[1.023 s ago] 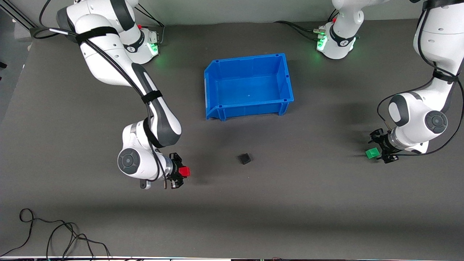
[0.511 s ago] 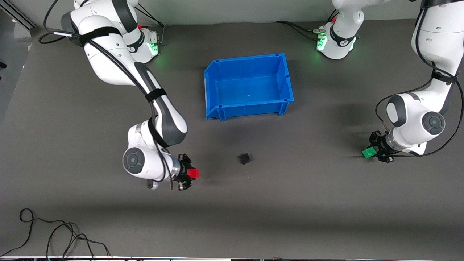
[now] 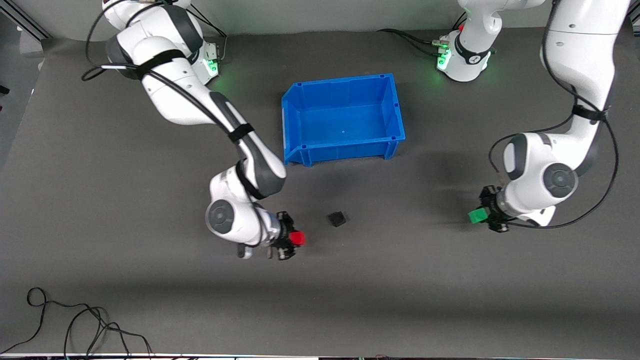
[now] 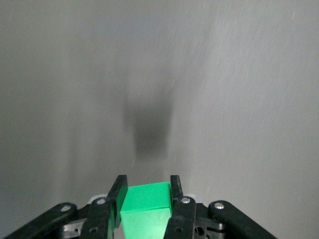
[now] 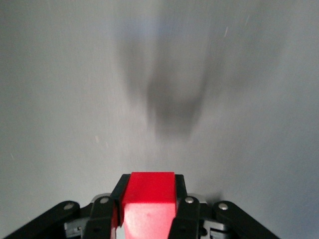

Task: Attach green and red cubes to black cube
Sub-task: 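Carry the red and green cubes toward the black cube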

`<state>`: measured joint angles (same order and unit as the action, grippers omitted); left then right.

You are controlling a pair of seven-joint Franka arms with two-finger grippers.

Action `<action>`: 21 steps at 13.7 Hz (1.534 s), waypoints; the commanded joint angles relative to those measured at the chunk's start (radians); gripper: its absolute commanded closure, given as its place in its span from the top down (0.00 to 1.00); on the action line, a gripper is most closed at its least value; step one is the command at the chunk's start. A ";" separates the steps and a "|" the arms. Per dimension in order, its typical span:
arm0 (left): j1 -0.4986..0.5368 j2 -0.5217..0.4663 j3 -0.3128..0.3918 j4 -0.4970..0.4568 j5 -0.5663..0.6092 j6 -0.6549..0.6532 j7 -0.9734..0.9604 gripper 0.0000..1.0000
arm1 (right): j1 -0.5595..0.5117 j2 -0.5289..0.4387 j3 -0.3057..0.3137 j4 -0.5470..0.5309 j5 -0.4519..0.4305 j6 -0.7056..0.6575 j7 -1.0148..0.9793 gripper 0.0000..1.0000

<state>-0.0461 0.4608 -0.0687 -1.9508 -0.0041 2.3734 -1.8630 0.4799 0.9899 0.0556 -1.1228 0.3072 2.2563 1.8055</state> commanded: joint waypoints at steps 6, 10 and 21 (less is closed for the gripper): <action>-0.093 0.070 -0.112 0.072 -0.002 -0.051 -0.330 0.00 | 0.103 0.118 -0.026 0.083 -0.112 0.040 0.028 0.17; -0.158 0.087 -0.129 0.081 -0.002 -0.052 -0.471 0.00 | 0.114 0.104 -0.025 0.044 -0.128 0.039 0.032 0.17; -0.291 0.209 -0.129 0.262 0.000 -0.059 -0.677 0.00 | 0.138 0.113 -0.017 0.086 -0.129 0.043 0.110 0.17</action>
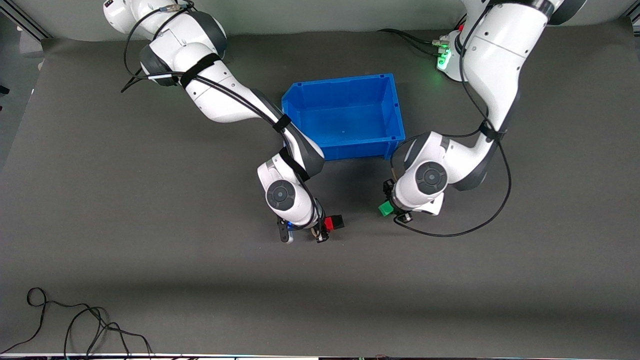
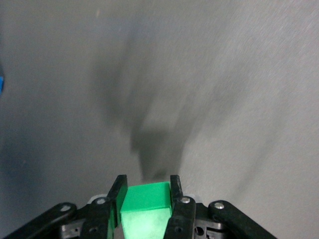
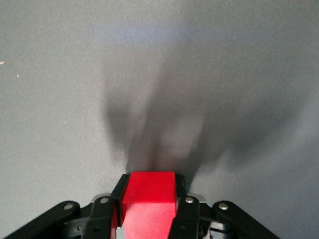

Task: Attach green and red cubes to black cube
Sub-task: 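Carry the red and green cubes toward the black cube, then press the red and green cubes against the black cube's sides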

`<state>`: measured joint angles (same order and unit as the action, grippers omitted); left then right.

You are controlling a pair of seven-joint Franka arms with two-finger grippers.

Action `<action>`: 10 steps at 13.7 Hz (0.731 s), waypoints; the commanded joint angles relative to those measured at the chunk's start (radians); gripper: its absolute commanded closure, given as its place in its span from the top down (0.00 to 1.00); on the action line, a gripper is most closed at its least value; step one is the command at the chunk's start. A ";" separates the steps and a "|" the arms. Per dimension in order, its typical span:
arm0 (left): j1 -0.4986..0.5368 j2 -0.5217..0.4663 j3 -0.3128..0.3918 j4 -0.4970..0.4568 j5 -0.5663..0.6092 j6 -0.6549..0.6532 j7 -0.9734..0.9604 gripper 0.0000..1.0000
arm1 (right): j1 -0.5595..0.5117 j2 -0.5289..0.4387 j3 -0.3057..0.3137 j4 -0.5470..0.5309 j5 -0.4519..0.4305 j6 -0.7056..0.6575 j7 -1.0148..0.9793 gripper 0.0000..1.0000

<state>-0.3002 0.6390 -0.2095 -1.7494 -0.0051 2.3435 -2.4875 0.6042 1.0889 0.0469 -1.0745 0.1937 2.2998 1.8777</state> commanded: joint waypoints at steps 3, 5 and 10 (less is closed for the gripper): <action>-0.057 0.053 0.012 0.106 0.000 -0.029 -0.062 0.00 | 0.014 0.017 -0.009 0.039 -0.014 0.024 0.058 0.17; -0.060 0.053 0.012 0.129 0.004 -0.029 -0.062 0.00 | 0.014 0.017 -0.009 0.041 -0.014 0.036 0.110 0.17; -0.097 0.112 0.012 0.218 0.023 -0.007 -0.054 0.00 | 0.026 0.025 0.002 0.038 -0.013 0.102 0.205 0.17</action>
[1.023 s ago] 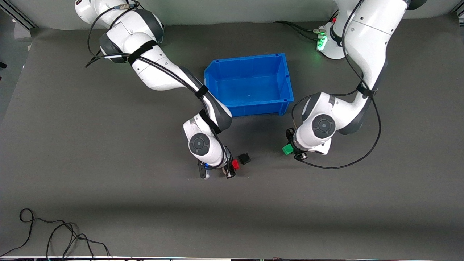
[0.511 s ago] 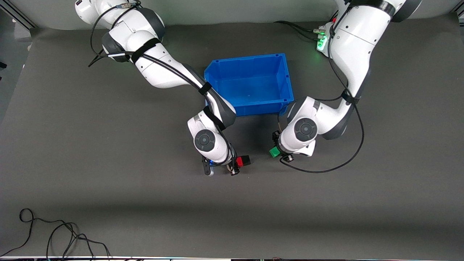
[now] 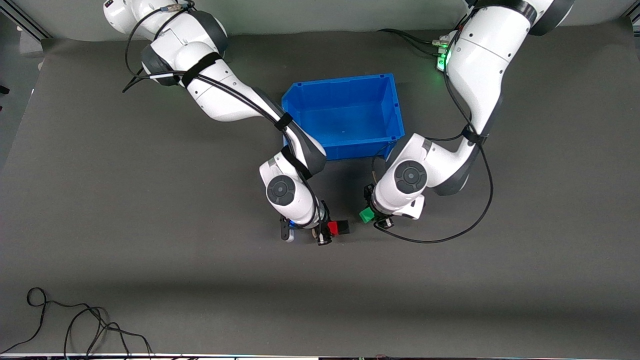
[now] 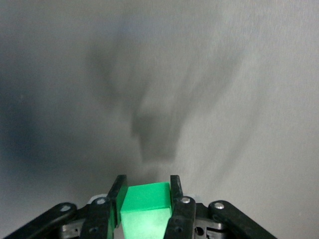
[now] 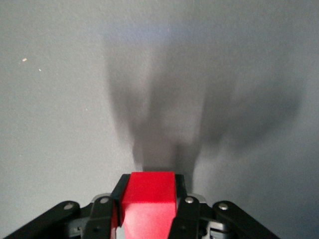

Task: Attach green and red cubes to black cube
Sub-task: 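Press the red and green cubes against the black cube's sides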

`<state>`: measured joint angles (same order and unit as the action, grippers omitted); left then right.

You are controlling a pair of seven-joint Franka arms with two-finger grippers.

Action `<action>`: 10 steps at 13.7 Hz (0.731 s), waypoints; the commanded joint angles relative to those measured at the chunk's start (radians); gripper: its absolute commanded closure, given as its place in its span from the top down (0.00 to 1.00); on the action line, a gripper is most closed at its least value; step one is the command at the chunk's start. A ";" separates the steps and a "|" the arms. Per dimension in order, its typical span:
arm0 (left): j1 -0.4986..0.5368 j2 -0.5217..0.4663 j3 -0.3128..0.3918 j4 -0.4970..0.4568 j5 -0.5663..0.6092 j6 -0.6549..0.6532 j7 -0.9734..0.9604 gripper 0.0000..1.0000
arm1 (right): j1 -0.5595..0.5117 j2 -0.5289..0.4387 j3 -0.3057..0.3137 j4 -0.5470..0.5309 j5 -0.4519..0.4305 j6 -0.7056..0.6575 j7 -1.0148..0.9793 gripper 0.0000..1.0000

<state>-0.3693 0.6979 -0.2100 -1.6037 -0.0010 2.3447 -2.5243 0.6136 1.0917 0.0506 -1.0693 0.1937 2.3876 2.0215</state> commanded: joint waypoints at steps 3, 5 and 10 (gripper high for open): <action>-0.026 0.086 0.014 0.093 0.067 0.007 -0.013 0.00 | 0.018 0.031 -0.002 0.031 -0.013 0.047 0.108 0.17; -0.022 0.087 0.018 0.088 0.085 0.033 -0.010 0.00 | 0.018 0.037 -0.002 0.031 -0.013 0.068 0.123 0.17; -0.040 0.111 0.018 0.090 0.110 0.058 -0.011 0.00 | 0.017 0.046 -0.003 0.028 -0.014 0.068 0.117 0.17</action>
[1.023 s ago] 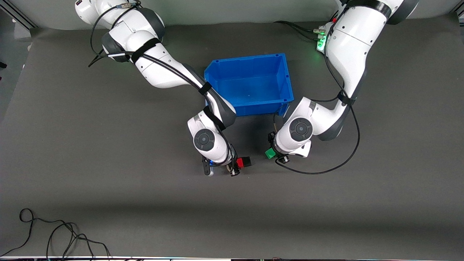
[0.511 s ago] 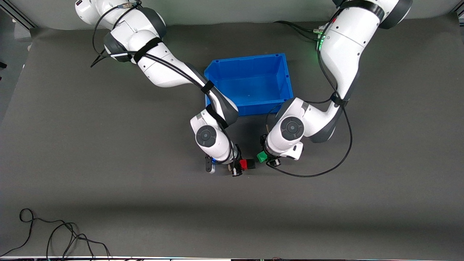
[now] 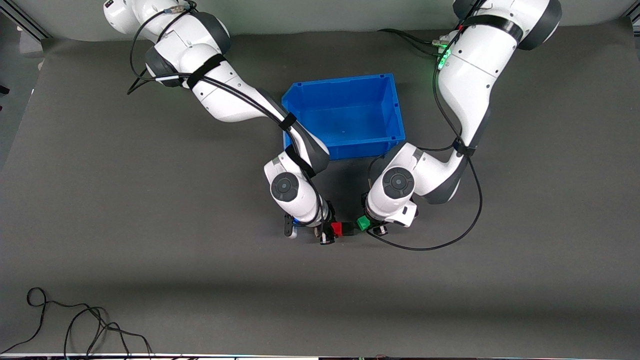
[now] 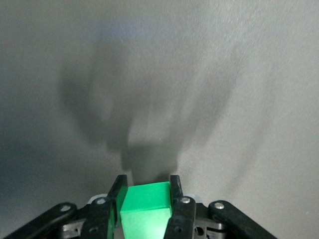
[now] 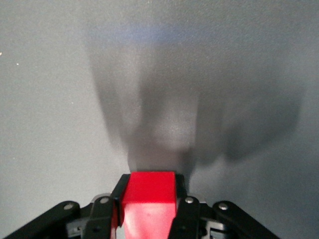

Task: Attach green and red cubes to black cube
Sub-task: 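Press the red and green cubes against the black cube's sides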

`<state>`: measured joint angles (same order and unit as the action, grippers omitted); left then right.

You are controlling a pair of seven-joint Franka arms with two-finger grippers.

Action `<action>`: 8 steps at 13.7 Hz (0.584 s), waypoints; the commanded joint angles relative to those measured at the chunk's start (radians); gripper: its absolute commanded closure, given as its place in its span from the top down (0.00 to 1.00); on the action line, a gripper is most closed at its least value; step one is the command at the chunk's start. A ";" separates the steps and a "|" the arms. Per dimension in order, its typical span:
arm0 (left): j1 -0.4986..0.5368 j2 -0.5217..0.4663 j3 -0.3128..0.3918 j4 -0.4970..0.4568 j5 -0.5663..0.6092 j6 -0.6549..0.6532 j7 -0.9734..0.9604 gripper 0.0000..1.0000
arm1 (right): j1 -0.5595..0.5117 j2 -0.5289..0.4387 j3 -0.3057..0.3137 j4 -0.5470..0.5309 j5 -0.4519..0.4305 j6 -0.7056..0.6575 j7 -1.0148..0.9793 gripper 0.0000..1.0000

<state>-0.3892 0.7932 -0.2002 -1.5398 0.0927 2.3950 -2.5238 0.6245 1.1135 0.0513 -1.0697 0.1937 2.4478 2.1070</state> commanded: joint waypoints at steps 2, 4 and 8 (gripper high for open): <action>-0.022 0.020 0.008 0.027 0.018 0.007 -0.012 0.00 | 0.008 0.025 -0.004 0.024 -0.017 0.008 0.031 0.17; -0.020 0.020 0.008 0.029 0.018 0.009 -0.012 0.00 | 0.006 0.025 -0.004 0.025 -0.017 0.008 0.030 0.17; -0.019 0.035 0.010 0.029 0.032 0.044 -0.010 0.00 | 0.006 0.025 -0.005 0.025 -0.019 0.008 0.028 0.17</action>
<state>-0.3979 0.8043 -0.1988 -1.5359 0.1048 2.4257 -2.5238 0.6245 1.1183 0.0513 -1.0695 0.1937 2.4499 2.1071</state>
